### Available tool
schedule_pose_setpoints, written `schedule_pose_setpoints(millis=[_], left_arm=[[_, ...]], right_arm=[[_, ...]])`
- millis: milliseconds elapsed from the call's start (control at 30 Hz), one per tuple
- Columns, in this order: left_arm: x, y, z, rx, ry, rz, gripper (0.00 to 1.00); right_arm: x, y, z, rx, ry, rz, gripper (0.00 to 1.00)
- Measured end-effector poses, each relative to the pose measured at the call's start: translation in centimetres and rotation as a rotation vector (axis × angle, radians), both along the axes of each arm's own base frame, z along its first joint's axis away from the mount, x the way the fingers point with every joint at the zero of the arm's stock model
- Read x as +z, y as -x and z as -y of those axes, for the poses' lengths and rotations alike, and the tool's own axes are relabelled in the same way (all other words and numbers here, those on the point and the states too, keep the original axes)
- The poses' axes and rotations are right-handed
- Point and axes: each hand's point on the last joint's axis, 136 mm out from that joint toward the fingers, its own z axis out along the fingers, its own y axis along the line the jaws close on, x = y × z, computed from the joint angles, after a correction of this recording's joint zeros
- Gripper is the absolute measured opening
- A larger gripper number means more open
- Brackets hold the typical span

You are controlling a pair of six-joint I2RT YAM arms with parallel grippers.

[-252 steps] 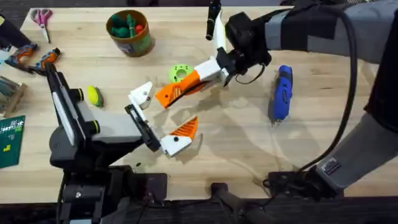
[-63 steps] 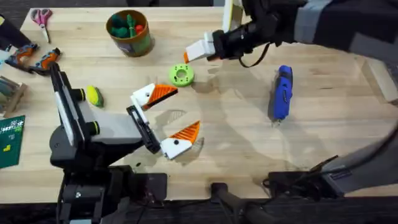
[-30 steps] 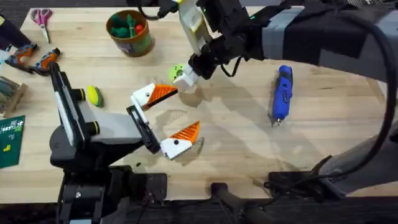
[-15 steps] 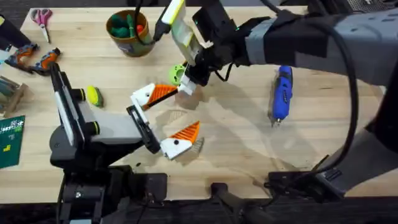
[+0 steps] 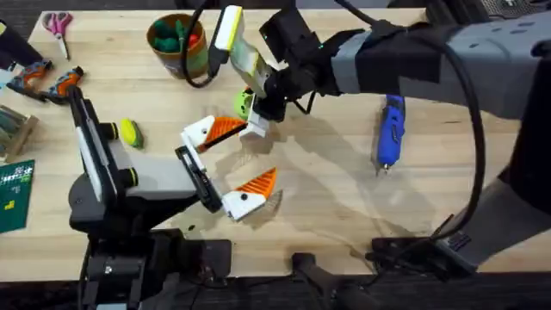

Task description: Pick up the gripper from the table and insert it into the empty holder that is missing its gripper. Then pick up a screw, insert it into the mounting hole, and use the screwdriver to tighten it. Finally, clean up the table by picking up the vegetable and placing it into the bucket.

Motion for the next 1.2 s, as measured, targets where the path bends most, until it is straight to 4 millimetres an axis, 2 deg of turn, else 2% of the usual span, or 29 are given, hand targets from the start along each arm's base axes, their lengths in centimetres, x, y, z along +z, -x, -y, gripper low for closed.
schedule_pose_setpoints(millis=[400,700,900,1100,1200], left_arm=[[0.0,0.0,0.0,0.0,0.0,0.0,0.986],[0.0,0.0,0.0,0.0,0.0,0.0,0.985],[0.0,0.0,0.0,0.0,0.0,0.0,0.986],[0.0,0.0,0.0,0.0,0.0,0.001,0.986],[0.0,0.0,0.0,0.0,0.0,0.0,0.986]], right_arm=[[0.1,-0.2,-0.2,-0.054,-0.023,-0.034,0.993],[-1.2,-0.4,-0.4,-0.068,-0.019,-0.055,0.985],[-1.1,-0.5,-0.4,-0.069,-0.022,-0.052,0.907],[-1.1,-0.5,-0.4,-0.071,-0.022,-0.054,0.751],[-1.1,-0.5,-0.4,-0.071,-0.022,-0.054,0.746]])
